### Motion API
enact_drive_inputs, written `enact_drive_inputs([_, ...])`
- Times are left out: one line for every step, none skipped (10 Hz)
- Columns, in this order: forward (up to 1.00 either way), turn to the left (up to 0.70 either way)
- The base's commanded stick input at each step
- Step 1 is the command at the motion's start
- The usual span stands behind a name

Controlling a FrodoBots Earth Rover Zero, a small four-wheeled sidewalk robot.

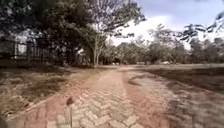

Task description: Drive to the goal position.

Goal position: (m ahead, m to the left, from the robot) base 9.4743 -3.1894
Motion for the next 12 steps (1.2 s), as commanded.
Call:
enact_drive_inputs([0.85, -0.26])
enact_drive_inputs([0.85, -0.30])
enact_drive_inputs([0.85, 0.00])
enact_drive_inputs([0.85, 0.00])
enact_drive_inputs([0.85, 0.00])
enact_drive_inputs([0.85, 0.00])
enact_drive_inputs([0.85, 0.00])
enact_drive_inputs([0.85, 0.00])
enact_drive_inputs([0.85, 0.00])
enact_drive_inputs([0.85, 0.00])
enact_drive_inputs([0.85, 0.00])
enact_drive_inputs([0.85, 0.00])
